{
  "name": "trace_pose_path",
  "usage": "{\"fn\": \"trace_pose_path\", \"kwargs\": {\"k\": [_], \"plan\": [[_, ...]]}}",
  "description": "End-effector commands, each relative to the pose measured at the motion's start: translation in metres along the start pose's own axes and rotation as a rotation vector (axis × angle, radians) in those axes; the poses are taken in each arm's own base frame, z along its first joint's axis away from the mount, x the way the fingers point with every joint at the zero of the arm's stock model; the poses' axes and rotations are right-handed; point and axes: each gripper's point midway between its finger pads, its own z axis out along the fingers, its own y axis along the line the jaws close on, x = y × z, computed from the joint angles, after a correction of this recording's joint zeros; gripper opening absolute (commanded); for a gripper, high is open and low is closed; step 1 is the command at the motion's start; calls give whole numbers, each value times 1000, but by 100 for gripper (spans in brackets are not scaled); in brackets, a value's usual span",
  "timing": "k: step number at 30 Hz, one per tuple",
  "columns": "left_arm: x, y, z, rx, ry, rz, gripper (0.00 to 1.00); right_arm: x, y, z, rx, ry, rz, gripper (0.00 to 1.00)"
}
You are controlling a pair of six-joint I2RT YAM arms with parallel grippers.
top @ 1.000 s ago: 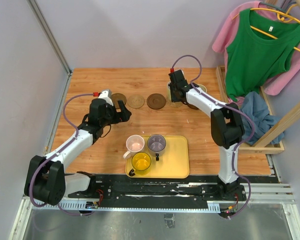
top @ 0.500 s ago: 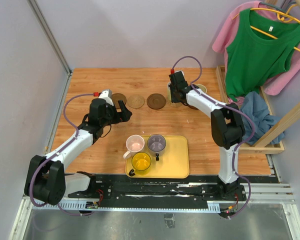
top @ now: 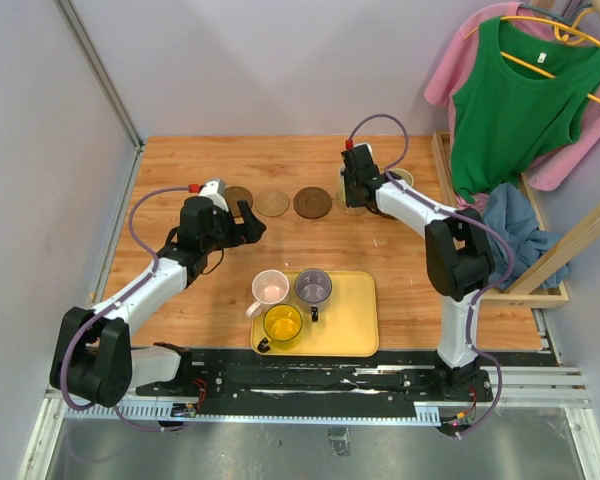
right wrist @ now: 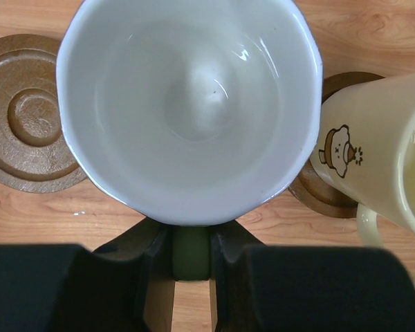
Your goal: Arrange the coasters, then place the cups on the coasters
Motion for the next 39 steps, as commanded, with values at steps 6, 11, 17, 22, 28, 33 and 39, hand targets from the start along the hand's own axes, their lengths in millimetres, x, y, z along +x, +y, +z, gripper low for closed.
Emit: {"fn": "trace_pose_path", "kwargs": {"k": [6, 11, 17, 22, 28, 33, 39], "plan": [[-8, -6, 3, 29, -26, 0, 97, -27, -20, -16, 44, -86, 37, 1], [-6, -6, 3, 28, -21, -1, 97, -31, -17, -18, 30, -107, 46, 1], [-6, -6, 4, 27, -20, -3, 97, -28, -14, -20, 11, -91, 49, 1], [-6, -6, 4, 30, -21, -3, 97, -24, -13, -21, 2, -79, 52, 1], [-5, -6, 5, 31, -18, -4, 97, -25, -13, -23, -2, -78, 56, 1], [-5, -7, 5, 33, -15, -8, 97, -23, -12, -24, -5, -73, 57, 1], [-4, -7, 5, 35, -14, -9, 97, -16, -9, -21, -18, -52, 58, 1]]}}
